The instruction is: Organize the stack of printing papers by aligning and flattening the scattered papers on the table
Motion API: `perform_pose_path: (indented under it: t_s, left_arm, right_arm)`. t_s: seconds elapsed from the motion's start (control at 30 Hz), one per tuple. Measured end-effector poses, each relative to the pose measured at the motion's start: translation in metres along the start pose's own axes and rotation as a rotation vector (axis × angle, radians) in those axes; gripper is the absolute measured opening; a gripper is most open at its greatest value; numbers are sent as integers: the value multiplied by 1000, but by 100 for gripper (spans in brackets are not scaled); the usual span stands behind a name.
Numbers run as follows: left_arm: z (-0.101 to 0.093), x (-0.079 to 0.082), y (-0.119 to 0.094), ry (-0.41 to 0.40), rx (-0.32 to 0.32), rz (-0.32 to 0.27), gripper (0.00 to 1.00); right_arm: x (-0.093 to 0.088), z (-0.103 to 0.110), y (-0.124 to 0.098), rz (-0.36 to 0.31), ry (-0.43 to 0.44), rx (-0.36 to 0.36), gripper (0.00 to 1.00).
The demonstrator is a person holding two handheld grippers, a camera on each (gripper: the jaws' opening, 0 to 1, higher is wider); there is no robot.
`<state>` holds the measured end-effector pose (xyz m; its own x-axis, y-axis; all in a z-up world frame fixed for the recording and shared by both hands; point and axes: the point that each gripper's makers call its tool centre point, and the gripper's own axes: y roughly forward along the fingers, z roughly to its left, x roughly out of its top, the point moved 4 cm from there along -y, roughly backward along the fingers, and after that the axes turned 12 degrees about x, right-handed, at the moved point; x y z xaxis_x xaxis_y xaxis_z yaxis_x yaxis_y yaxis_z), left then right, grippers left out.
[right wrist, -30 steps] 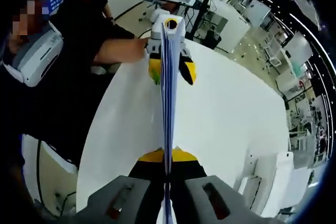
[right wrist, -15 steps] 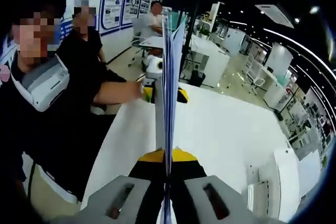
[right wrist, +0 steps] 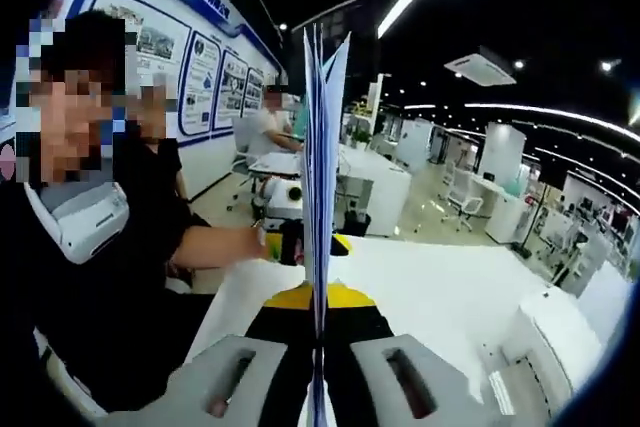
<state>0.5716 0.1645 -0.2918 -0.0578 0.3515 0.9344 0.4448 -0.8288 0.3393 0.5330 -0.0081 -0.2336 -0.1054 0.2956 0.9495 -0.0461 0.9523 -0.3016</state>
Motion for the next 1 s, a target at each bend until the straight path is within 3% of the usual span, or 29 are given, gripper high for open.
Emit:
perform_pose_path:
  t_s: [0.13, 0.33, 0.43, 0.47, 0.63, 0.7, 1.0]
  left_arm:
    - [-4, 4, 5, 17, 0, 15, 48]
    - [-16, 11, 5, 82, -29, 34, 16]
    - [-24, 11, 6, 116, -70, 71, 7]
    - [-24, 12, 7, 128, -50, 76, 7]
    - [-26, 2, 11, 179, -51, 164, 6]
    - [-26, -3, 11, 148, -58, 204, 6]
    - [-17, -17, 11, 154, -50, 245, 6]
  right_arm:
    - [-3, 6, -1, -75, -3, -3, 0]
    - [-17, 8, -9, -252, 49, -53, 0]
    - [-30, 9, -9, -303, 72, -63, 0]
    - [-33, 9, -10, -320, 68, -79, 0]
    - [-59, 11, -8, -337, 70, -121, 0]
    - [-64, 10, -8, -331, 73, -132, 0]
    - [-78, 5, -5, -246, 63, -178, 0]
